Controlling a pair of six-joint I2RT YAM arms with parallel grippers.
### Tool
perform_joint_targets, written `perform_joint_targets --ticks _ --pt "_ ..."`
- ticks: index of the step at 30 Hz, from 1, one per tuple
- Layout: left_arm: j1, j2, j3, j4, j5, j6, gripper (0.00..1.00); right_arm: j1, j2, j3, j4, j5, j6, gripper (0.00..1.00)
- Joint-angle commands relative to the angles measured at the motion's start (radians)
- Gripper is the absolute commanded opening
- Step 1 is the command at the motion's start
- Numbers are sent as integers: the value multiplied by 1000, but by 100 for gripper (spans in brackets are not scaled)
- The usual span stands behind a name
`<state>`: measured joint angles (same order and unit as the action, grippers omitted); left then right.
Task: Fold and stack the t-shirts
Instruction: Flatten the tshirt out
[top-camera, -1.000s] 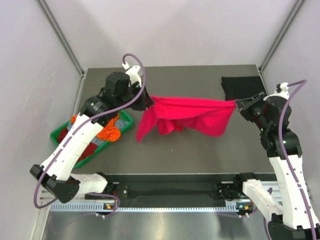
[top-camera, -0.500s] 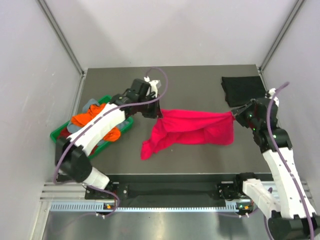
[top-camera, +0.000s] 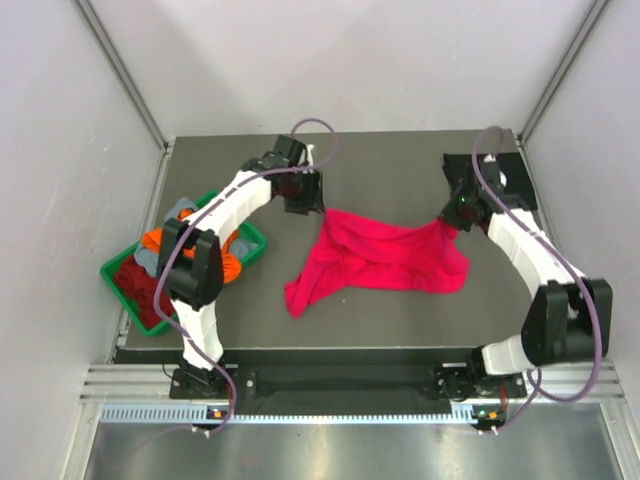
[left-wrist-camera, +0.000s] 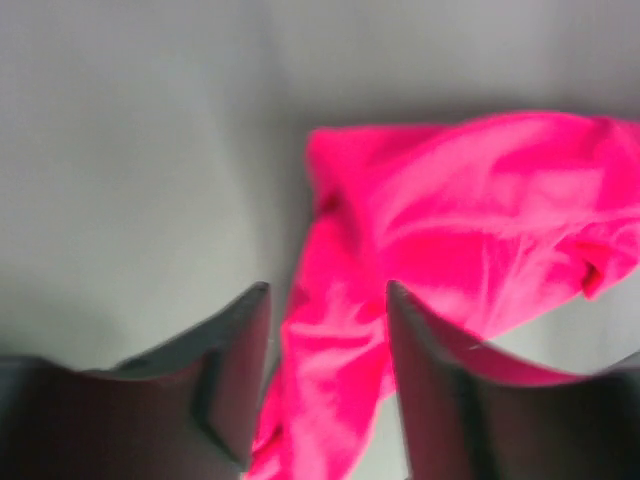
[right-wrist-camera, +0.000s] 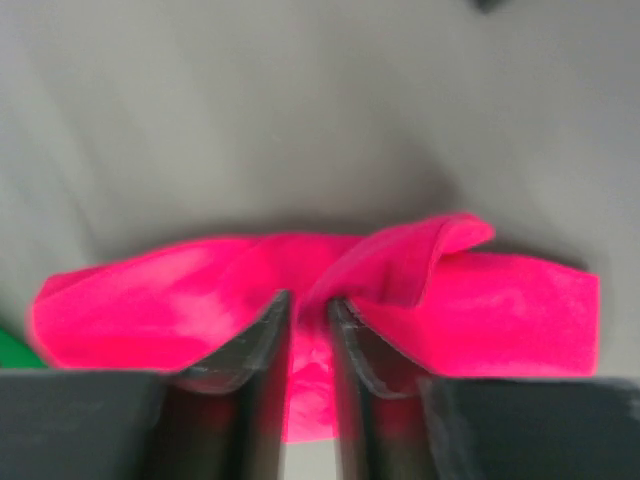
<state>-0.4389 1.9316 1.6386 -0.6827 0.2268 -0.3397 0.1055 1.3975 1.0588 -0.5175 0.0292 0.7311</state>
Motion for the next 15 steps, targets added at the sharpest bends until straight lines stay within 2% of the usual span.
perform_joint_targets --ticks 1,3,6,9,11,15 --pt "40 -158 -3 26 -73 -18 61 28 67 202 -34 -40 -97 27" --pt "57 -236 -58 25 -101 -6 59 31 74 231 -100 -34 -104 40" --pt "54 -344 -149 18 -98 19 58 31 22 222 -147 21 -78 48" --pt "51 -460 -273 48 -51 18 58 31 -46 182 -182 8 -32 50" --pt "48 -537 -364 71 8 10 57 31 -80 135 -193 -60 -1 50" --pt "-45 -618 -465 49 -44 10 52 30 -176 34 -194 -80 33 50"
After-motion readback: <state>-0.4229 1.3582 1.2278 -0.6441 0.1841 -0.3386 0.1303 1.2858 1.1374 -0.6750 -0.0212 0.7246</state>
